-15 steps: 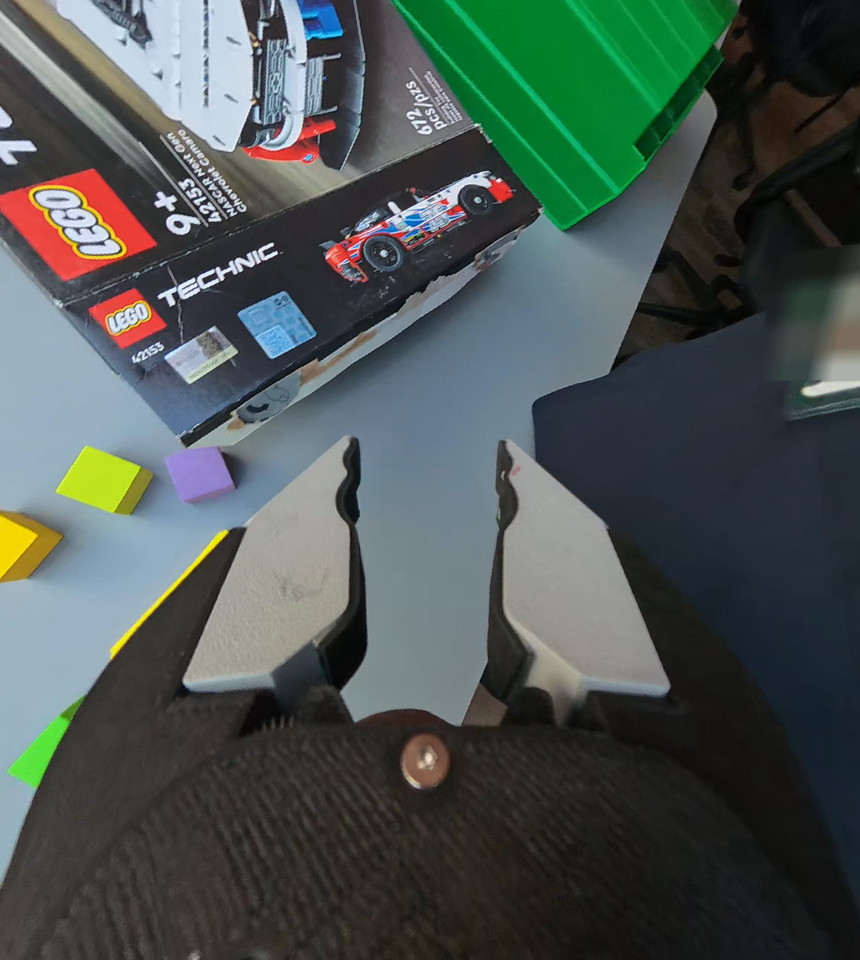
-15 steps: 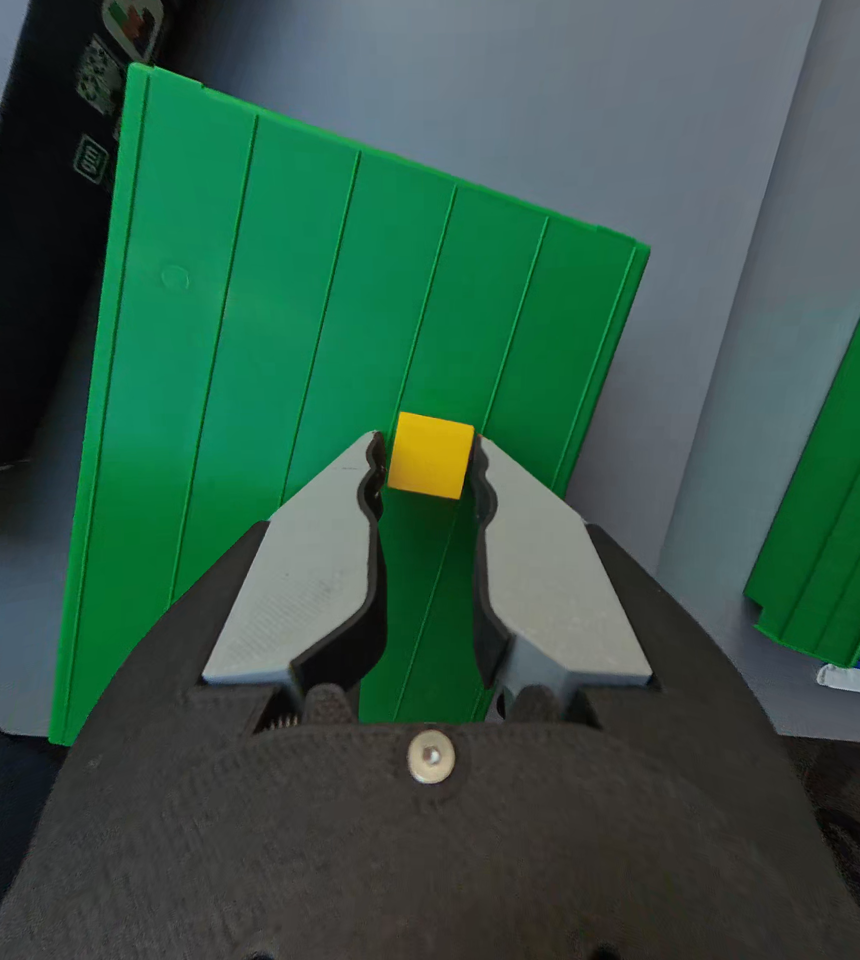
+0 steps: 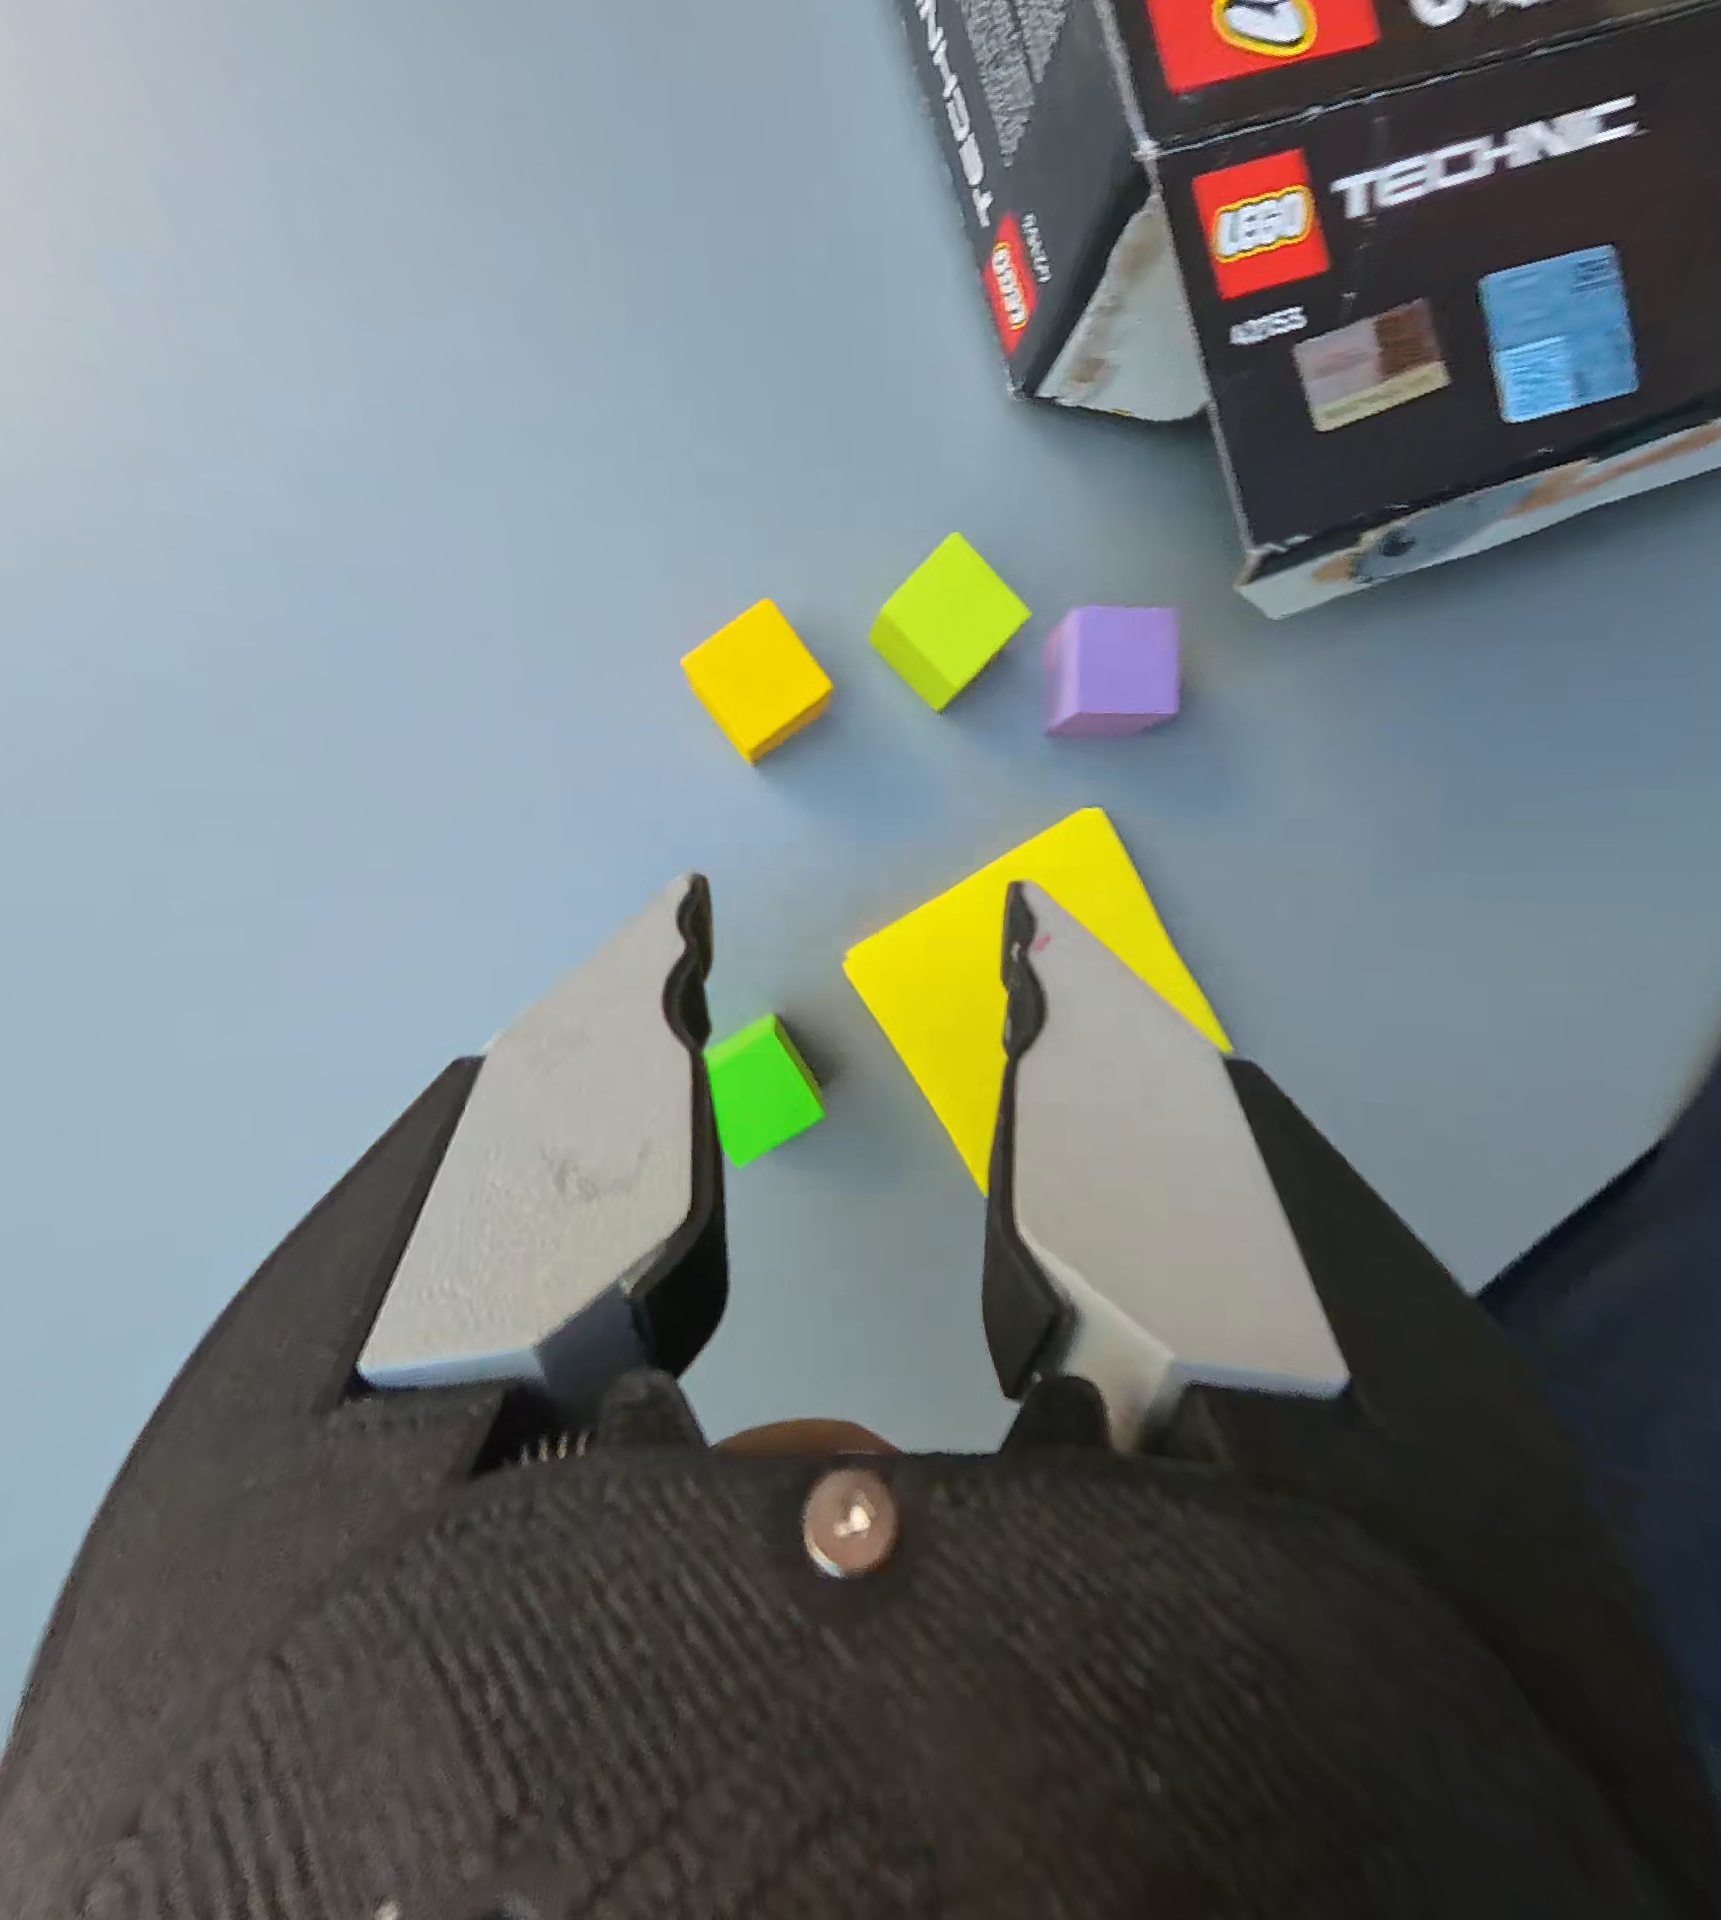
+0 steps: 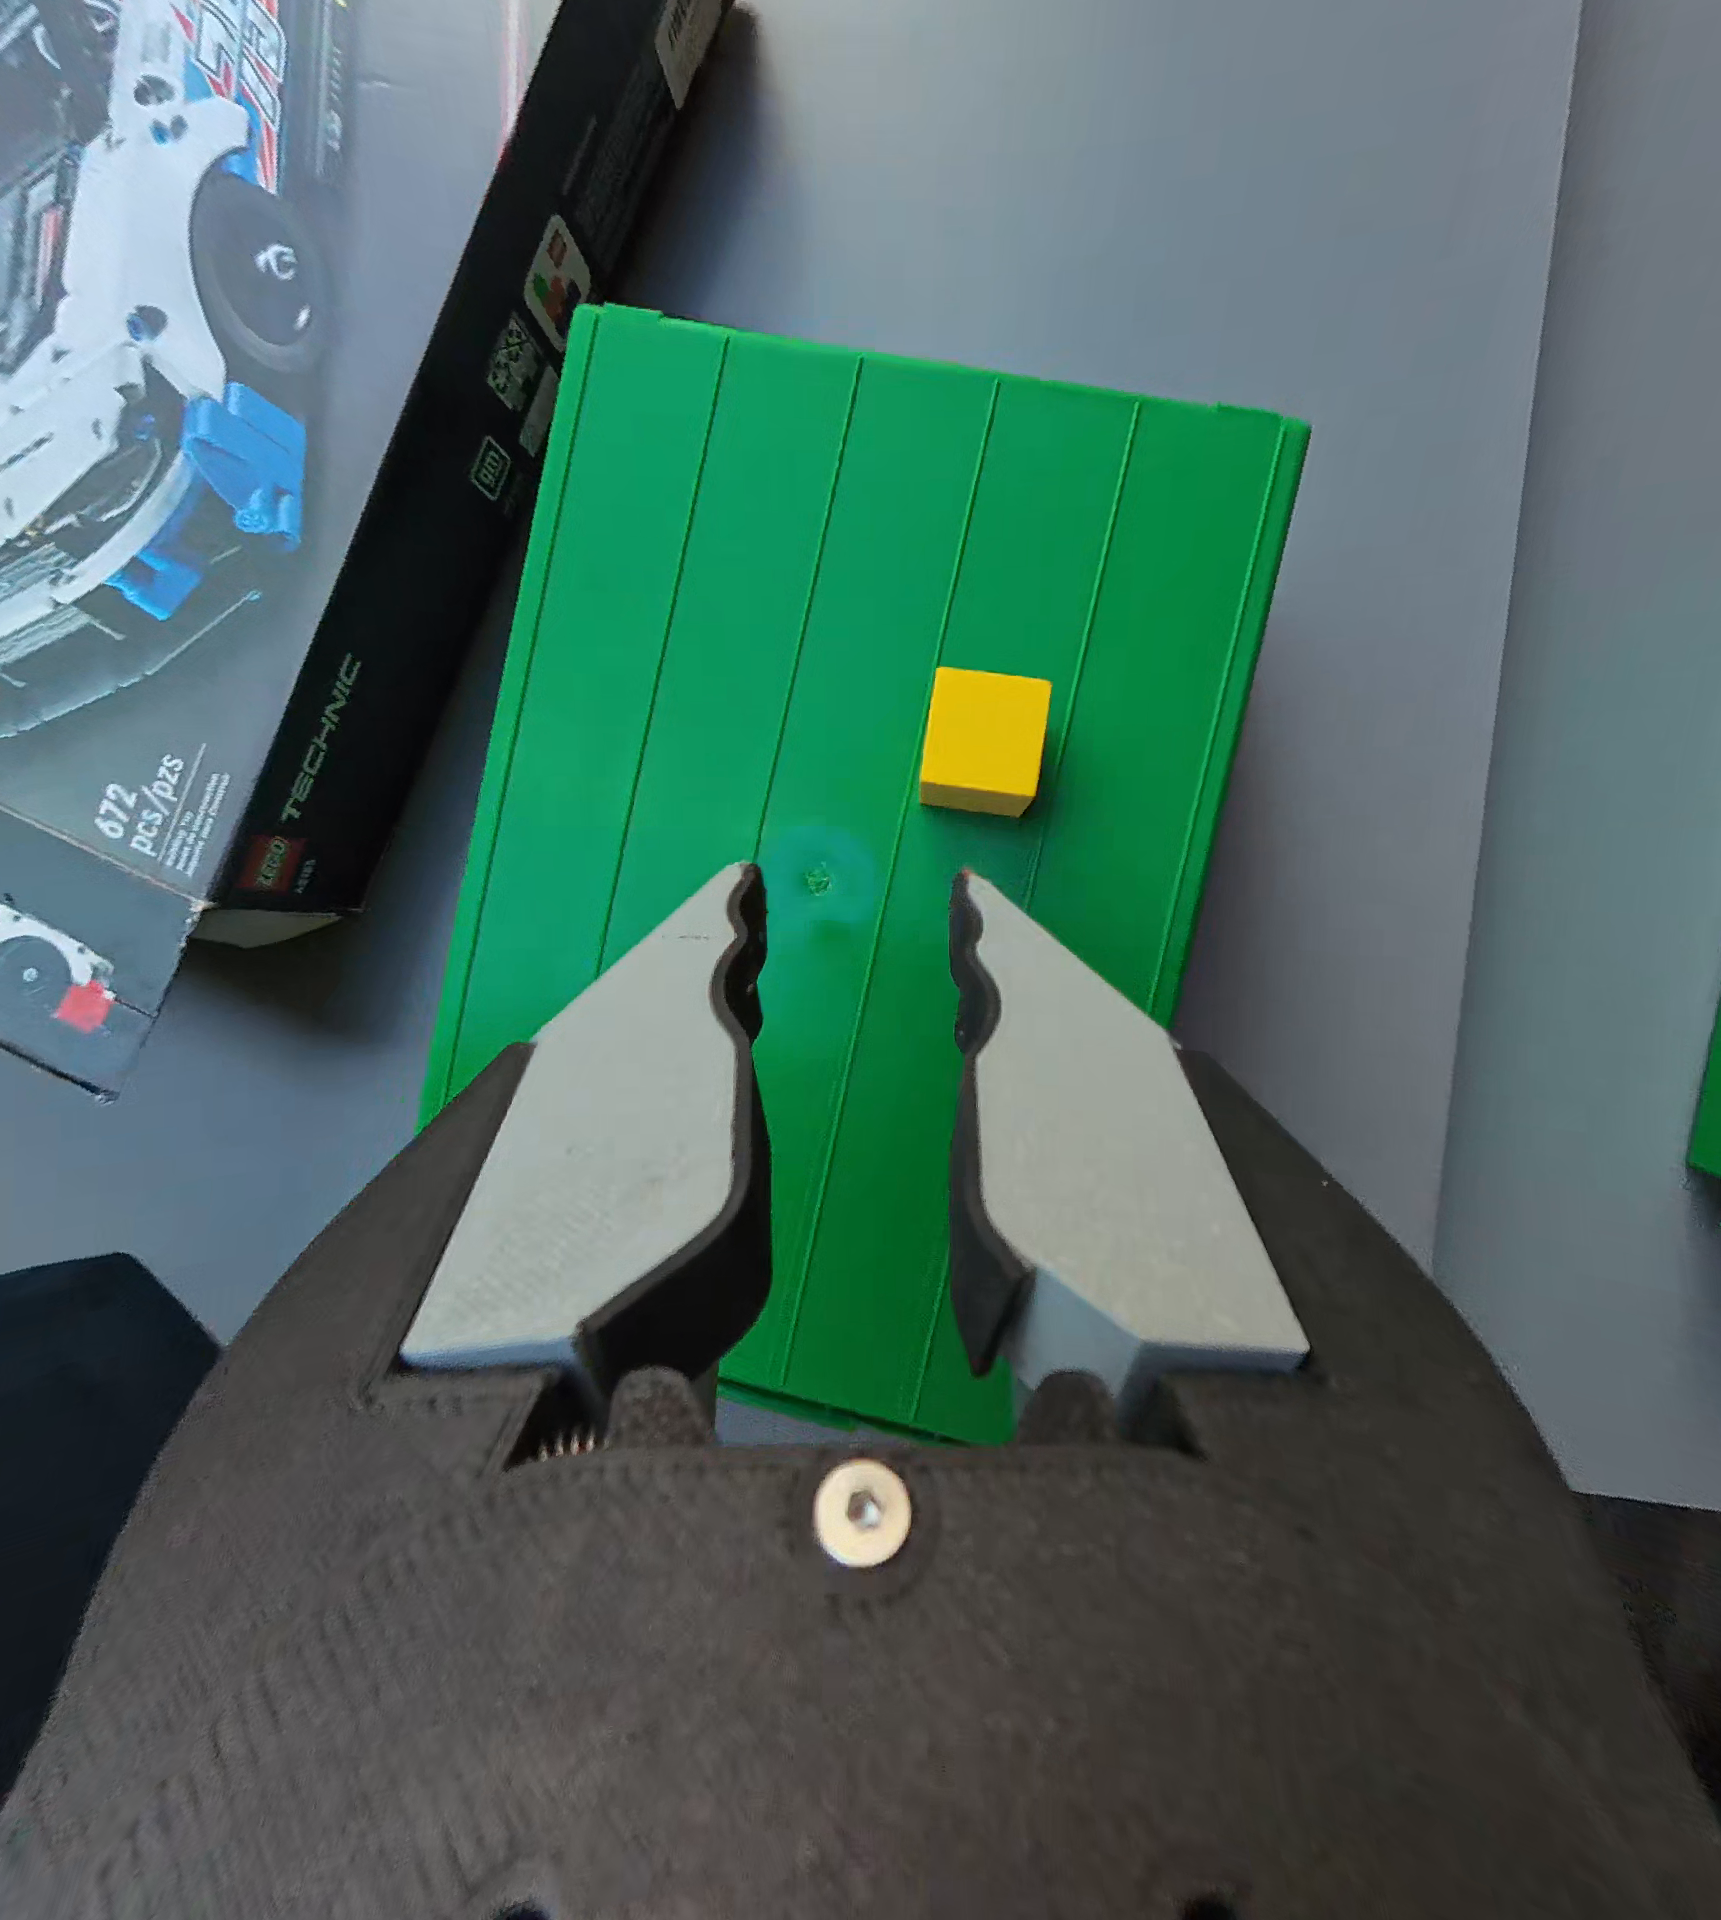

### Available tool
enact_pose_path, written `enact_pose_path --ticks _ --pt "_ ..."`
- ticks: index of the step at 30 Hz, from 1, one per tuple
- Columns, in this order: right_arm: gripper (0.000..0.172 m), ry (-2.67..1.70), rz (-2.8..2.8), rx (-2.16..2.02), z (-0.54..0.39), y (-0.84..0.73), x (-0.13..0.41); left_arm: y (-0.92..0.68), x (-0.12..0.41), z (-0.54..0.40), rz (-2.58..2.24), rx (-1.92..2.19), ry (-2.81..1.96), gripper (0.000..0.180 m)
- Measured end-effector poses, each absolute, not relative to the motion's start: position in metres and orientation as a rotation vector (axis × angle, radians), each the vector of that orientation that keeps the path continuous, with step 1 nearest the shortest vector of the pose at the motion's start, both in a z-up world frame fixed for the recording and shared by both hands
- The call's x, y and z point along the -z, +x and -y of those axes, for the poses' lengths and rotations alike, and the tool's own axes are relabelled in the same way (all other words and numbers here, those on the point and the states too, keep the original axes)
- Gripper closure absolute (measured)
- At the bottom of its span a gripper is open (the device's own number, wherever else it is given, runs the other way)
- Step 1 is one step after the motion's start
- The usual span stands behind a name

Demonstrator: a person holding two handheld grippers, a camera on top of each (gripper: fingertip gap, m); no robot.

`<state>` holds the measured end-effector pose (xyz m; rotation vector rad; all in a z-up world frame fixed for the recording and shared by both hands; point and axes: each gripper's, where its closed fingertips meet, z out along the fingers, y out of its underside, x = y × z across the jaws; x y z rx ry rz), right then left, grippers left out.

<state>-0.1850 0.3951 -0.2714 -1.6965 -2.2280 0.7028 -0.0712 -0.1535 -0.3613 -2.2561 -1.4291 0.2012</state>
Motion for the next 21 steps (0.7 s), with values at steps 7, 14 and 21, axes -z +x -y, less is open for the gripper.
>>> enact_pose_path --ticks 7,14,21 --pt "0.138 -1.706 2.204 -0.845 -0.375 -0.168 0.254 -0.112 0.409 0.149 1.267 -0.226 -2.512 0.123" --pt "0.14 -1.699 2.215 -0.958 -0.361 -0.147 0.233 -0.115 0.423 0.143 0.852 -0.24 -2.762 0.153" --pt "0.142 -1.652 2.375 -1.427 -0.249 -0.109 0.199 -0.127 0.343 0.099 0.69 -0.492 -2.614 0.153"
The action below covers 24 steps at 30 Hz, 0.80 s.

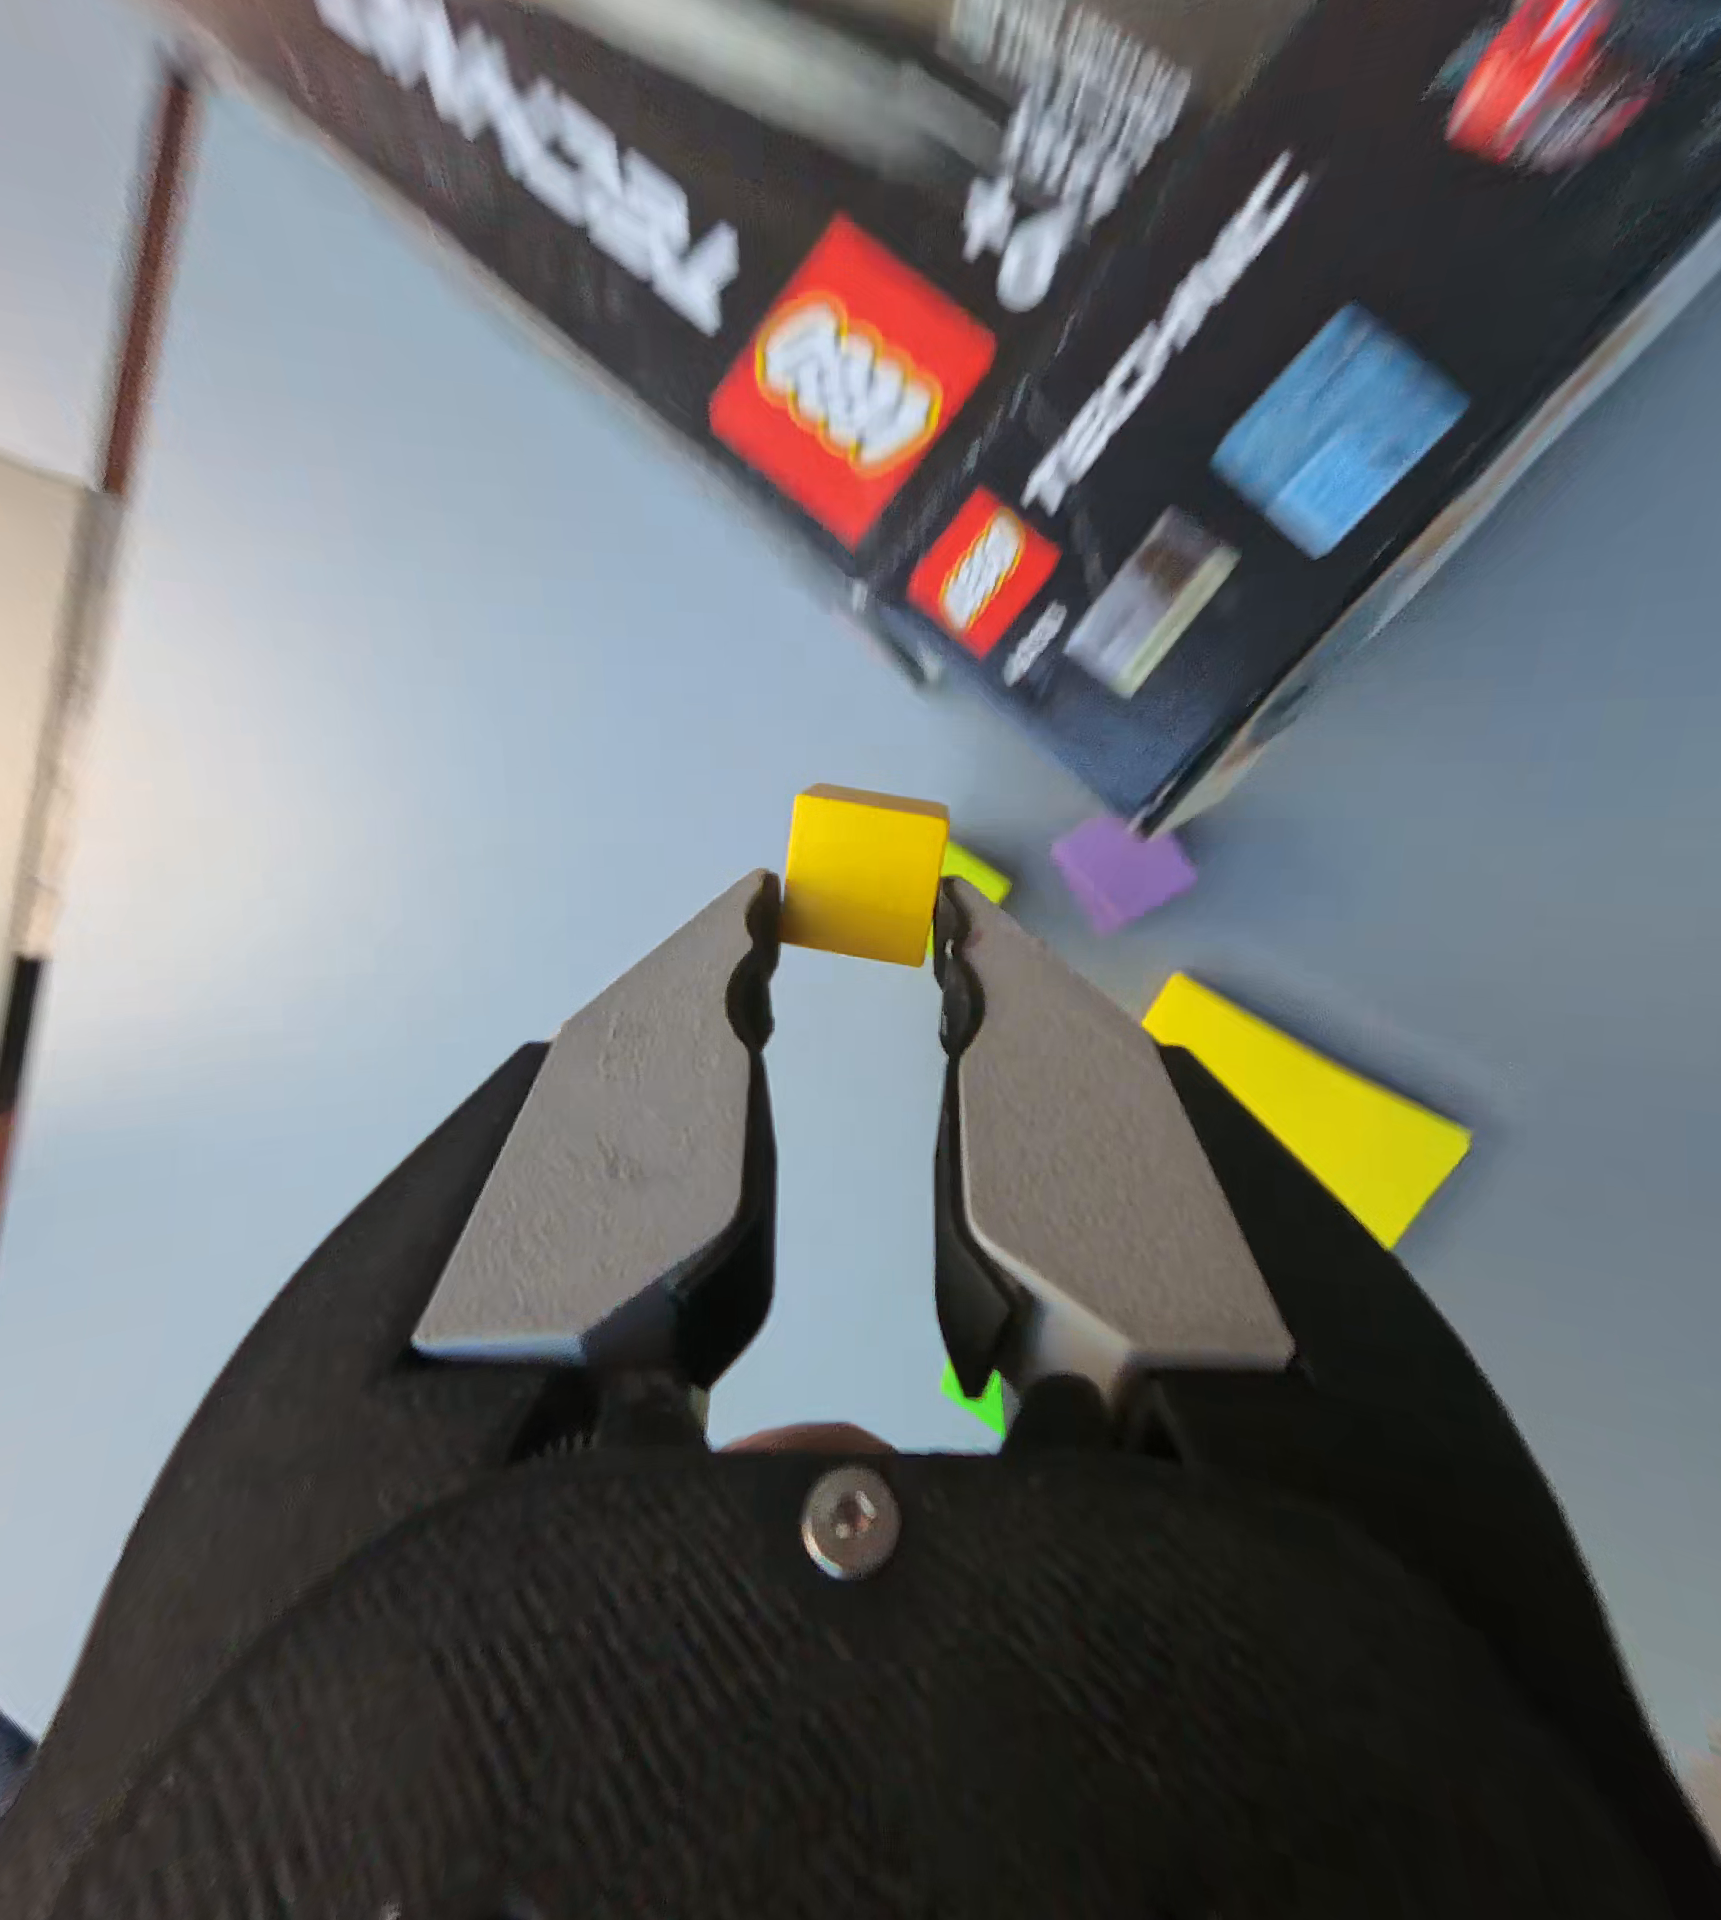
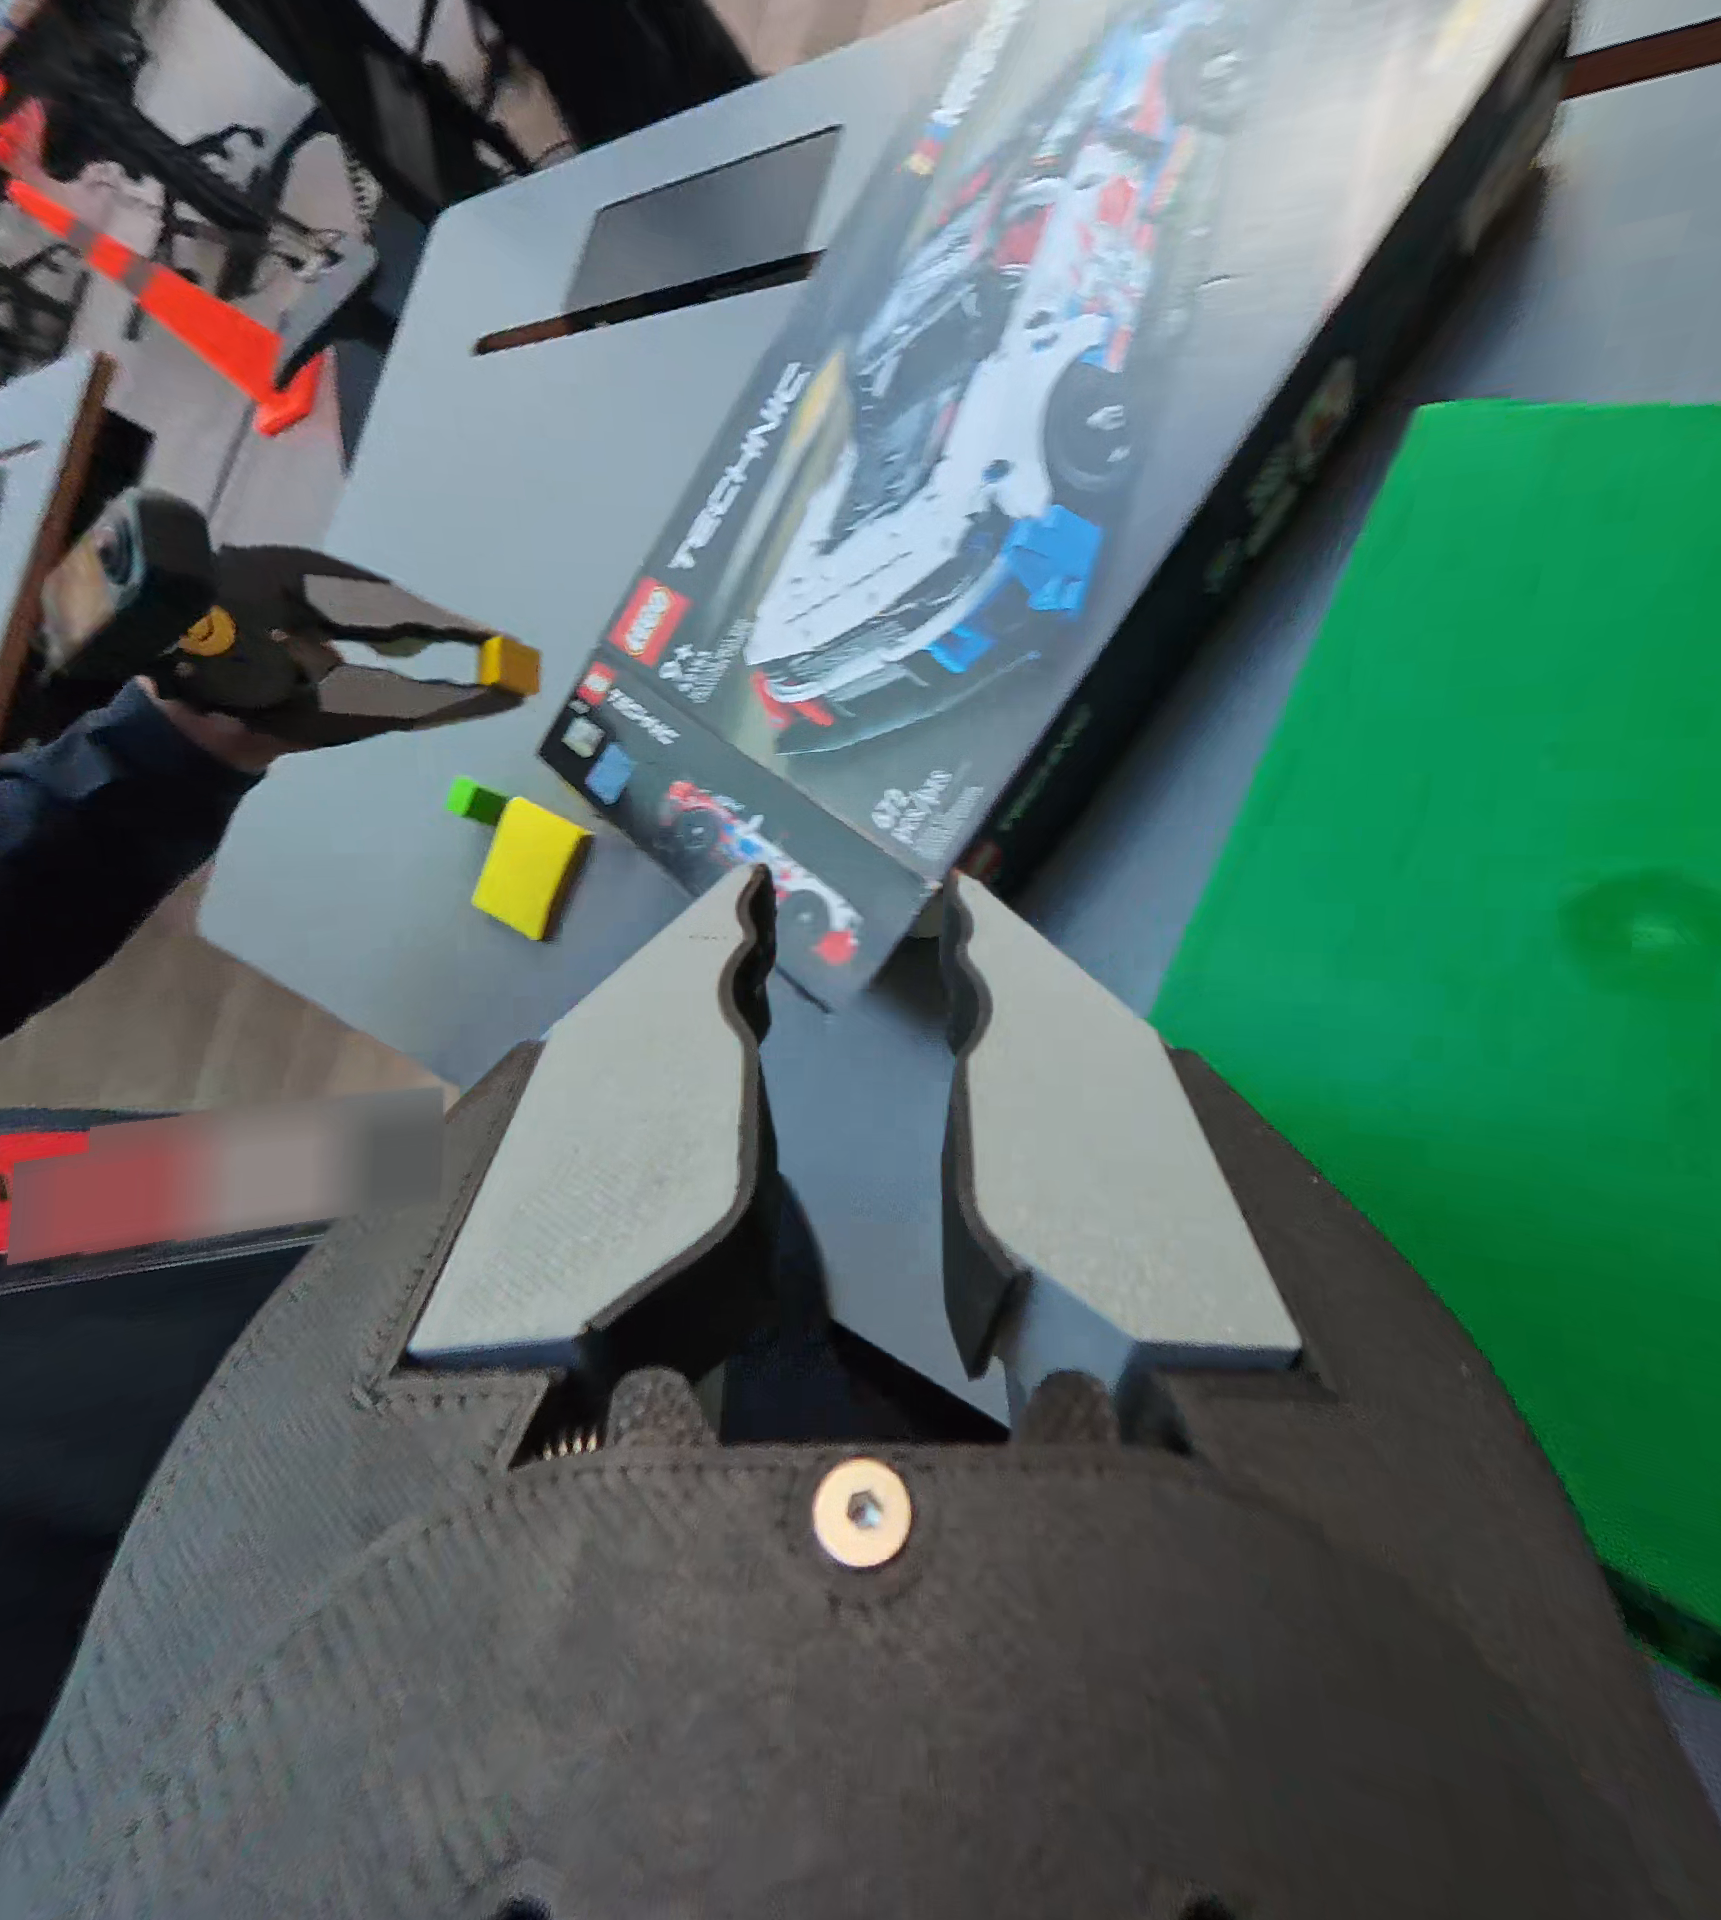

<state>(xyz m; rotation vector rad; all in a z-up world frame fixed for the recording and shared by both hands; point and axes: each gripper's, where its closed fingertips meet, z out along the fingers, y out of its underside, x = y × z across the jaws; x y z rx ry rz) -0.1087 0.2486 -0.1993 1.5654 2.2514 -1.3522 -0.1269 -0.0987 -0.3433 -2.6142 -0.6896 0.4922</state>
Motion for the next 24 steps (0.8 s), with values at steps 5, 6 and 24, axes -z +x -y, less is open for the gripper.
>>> enact_pose_path --ticks 5,6,24 --pt "0.135 1.239 -1.991 1.442 -0.14 -0.079 0.169 -0.114 0.246 0.007 0.417 -0.631 -2.348 0.153" --pt "0.134 1.196 -1.97 1.444 -0.124 -0.076 0.165 -0.11 0.232 -0.011 0.382 -0.629 -2.312 0.153" --pt "0.134 1.248 -1.823 1.438 -0.118 -0.078 0.172 -0.077 0.172 -0.138 0.186 -0.664 -2.074 0.155"
